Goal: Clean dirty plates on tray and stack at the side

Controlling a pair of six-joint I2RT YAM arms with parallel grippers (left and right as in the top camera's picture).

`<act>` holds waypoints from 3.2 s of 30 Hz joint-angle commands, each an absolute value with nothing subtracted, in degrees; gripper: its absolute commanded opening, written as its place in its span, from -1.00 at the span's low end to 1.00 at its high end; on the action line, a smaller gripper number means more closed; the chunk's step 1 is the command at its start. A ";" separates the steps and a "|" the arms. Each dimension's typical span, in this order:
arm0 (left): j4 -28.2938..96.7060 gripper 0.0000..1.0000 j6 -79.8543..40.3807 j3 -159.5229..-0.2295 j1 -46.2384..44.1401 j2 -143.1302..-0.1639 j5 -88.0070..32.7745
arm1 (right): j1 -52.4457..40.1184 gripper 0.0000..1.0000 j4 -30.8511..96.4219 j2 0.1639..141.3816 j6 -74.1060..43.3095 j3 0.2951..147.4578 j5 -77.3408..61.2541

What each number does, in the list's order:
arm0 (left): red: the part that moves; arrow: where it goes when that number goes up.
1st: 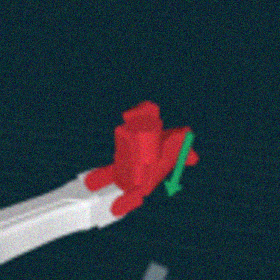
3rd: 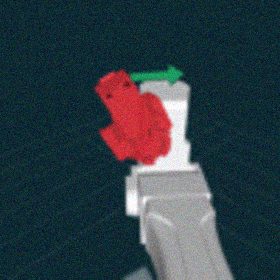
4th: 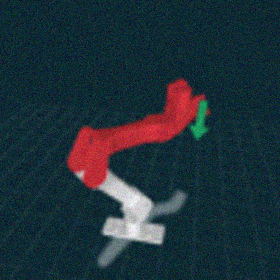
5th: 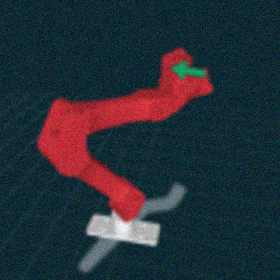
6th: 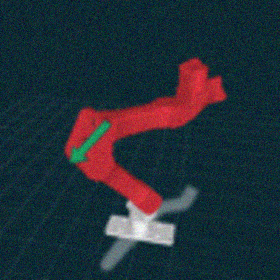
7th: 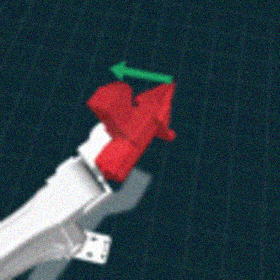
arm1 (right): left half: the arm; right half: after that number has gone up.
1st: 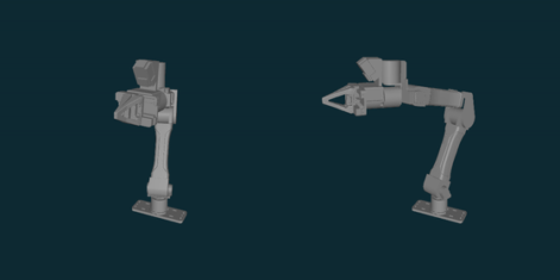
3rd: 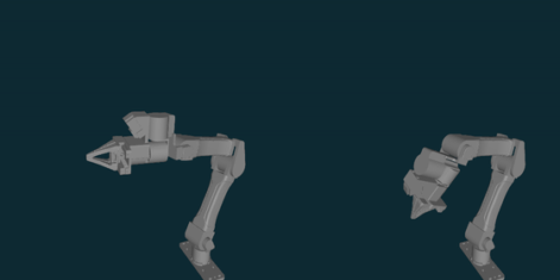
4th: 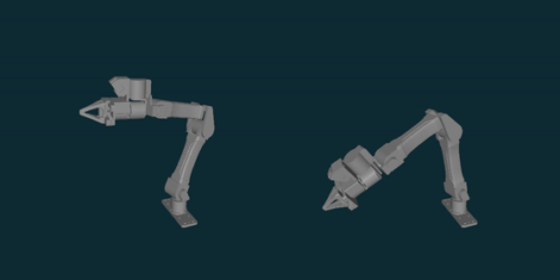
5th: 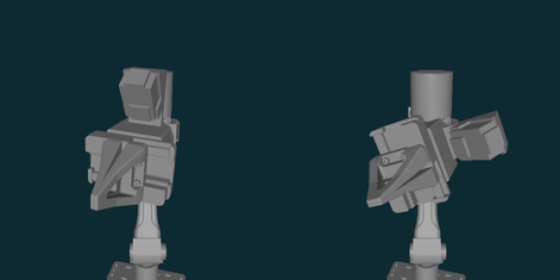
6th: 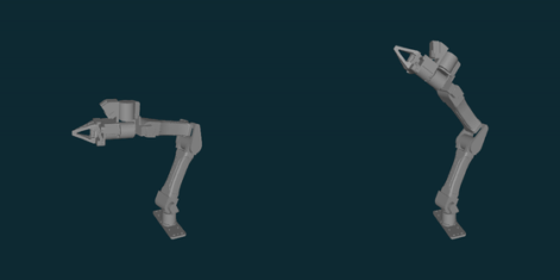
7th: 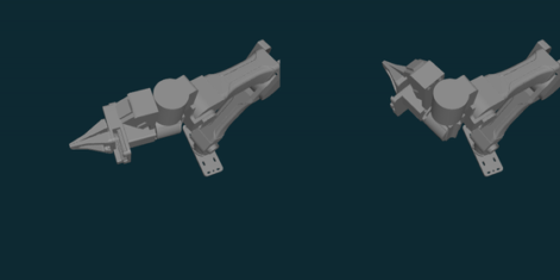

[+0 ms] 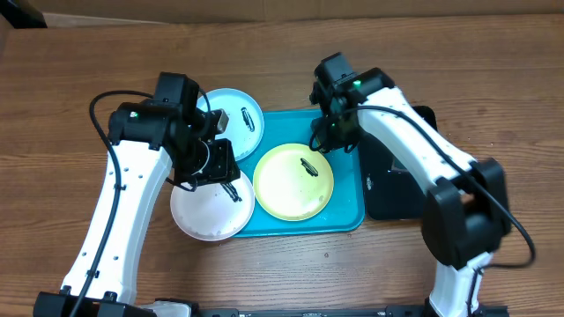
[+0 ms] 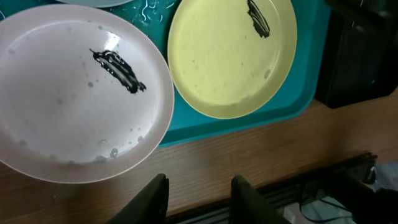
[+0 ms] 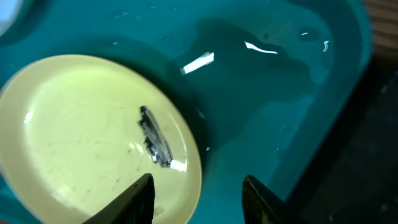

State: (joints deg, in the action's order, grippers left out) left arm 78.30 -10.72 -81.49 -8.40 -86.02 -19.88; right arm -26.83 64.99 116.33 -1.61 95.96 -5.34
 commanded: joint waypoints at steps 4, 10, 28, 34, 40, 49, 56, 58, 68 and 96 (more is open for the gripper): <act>76.03 -0.17 -11.68 -82.61 -9.41 -86.15 -17.32 | -26.96 -0.09 62.67 121.75 2.15 96.62 -6.07; 74.63 -0.18 -11.84 -82.61 -9.41 -86.15 -17.34 | -27.00 -0.33 59.40 123.50 3.95 95.04 -8.43; 74.83 -0.18 -11.81 -82.54 -9.41 -86.15 -15.99 | -27.00 -0.74 58.57 123.52 3.90 93.12 -8.64; 74.76 -0.18 -12.05 -82.54 -9.41 -86.17 -15.99 | -27.00 -0.93 57.12 123.52 3.86 91.15 -8.58; 74.89 -0.17 -14.37 -82.54 -9.41 -86.15 -16.05 | -25.82 -0.93 53.65 123.50 -4.95 90.96 -6.07; 74.67 -0.21 -15.42 -82.46 -9.65 -86.19 -16.01 | -24.36 -0.91 57.19 123.44 -5.61 94.48 -0.84; 73.36 -0.26 -15.59 -81.67 -10.81 -86.26 -15.88 | -24.36 -0.85 62.76 123.44 -4.08 95.83 3.33; 72.69 -0.26 -17.50 -81.23 -11.62 -86.39 -14.48 | -24.47 -0.79 63.46 123.44 -4.08 95.83 3.18; 66.52 -0.02 -27.57 -75.55 -15.05 -86.89 -9.43 | -24.23 -0.17 73.19 122.13 -4.58 109.01 0.73; 53.28 -0.07 -26.87 -77.03 -19.73 -107.07 -7.51 | -1.10 0.15 95.22 122.32 -7.53 128.60 -2.85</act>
